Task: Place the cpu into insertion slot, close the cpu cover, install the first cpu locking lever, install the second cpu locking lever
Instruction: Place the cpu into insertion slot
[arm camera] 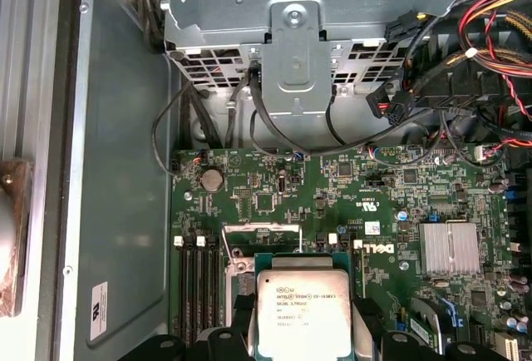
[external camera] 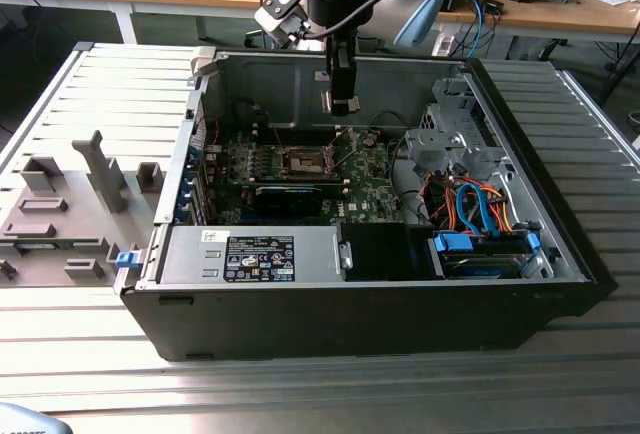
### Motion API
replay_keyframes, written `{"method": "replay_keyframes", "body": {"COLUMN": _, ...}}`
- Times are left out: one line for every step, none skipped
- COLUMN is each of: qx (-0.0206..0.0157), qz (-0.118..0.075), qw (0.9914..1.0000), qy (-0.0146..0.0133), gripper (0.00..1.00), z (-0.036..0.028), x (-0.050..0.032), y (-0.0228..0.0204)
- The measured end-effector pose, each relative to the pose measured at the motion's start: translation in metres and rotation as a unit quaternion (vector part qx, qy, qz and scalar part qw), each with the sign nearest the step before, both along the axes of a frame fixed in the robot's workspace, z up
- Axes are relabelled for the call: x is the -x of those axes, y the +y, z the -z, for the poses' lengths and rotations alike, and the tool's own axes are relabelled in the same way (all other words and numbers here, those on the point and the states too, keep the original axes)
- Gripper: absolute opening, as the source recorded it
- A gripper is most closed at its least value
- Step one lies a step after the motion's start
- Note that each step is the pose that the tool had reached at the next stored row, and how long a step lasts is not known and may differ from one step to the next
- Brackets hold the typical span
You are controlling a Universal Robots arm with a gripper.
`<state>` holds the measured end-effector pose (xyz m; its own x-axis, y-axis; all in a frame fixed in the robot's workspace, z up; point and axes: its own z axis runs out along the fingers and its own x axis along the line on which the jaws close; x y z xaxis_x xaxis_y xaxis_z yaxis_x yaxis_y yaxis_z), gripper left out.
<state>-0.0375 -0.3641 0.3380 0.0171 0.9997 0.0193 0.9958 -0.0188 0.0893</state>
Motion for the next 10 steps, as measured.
{"method": "replay_keyframes", "body": {"qx": 0.0, "qz": 0.0, "qw": 1.0, "qy": 0.0, "gripper": 0.55, "z": 0.0, "x": 0.0, "y": 0.0}}
{"method": "replay_keyframes", "body": {"qx": 0.0, "qz": 0.0, "qw": 1.0, "qy": 0.0, "gripper": 0.55, "z": 0.0, "x": 0.0, "y": 0.0}}
{"method": "replay_keyframes", "body": {"qx": 0.0, "qz": 0.001, "qw": 1.0, "qy": 0.0, "gripper": 0.55, "z": 0.0, "x": 0.0, "y": 0.0}}
{"method": "replay_keyframes", "body": {"qx": 0.0, "qz": 0.001, "qw": 1.0, "qy": 0.0, "gripper": 0.55, "z": 0.0, "x": 0.0, "y": 0.0}}
{"method": "replay_keyframes", "body": {"qx": 0.0, "qz": 0.001, "qw": 1.0, "qy": 0.0, "gripper": 0.55, "z": 0.0, "x": 0.0, "y": 0.0}}
{"method": "replay_keyframes", "body": {"qx": 0.0, "qz": 0.002, "qw": 1.0, "qy": 0.0, "gripper": 0.55, "z": 0.0, "x": 0.0, "y": 0.0}}
{"method": "replay_keyframes", "body": {"qx": 0.0, "qz": 0.002, "qw": 1.0, "qy": 0.0, "gripper": 0.55, "z": 0.0, "x": 0.0, "y": 0.0}}
{"method": "replay_keyframes", "body": {"qx": 0.0, "qz": 0.002, "qw": 1.0, "qy": 0.0, "gripper": 0.55, "z": 0.0, "x": 0.0, "y": 0.0}}
{"method": "replay_keyframes", "body": {"qx": 0.0, "qz": 0.003, "qw": 1.0, "qy": 0.0, "gripper": 0.55, "z": 0.0, "x": 0.0, "y": 0.0}}
{"method": "replay_keyframes", "body": {"qx": 0.0, "qz": 0.003, "qw": 1.0, "qy": 0.0, "gripper": 0.55, "z": 0.0, "x": 0.0, "y": 0.0}}
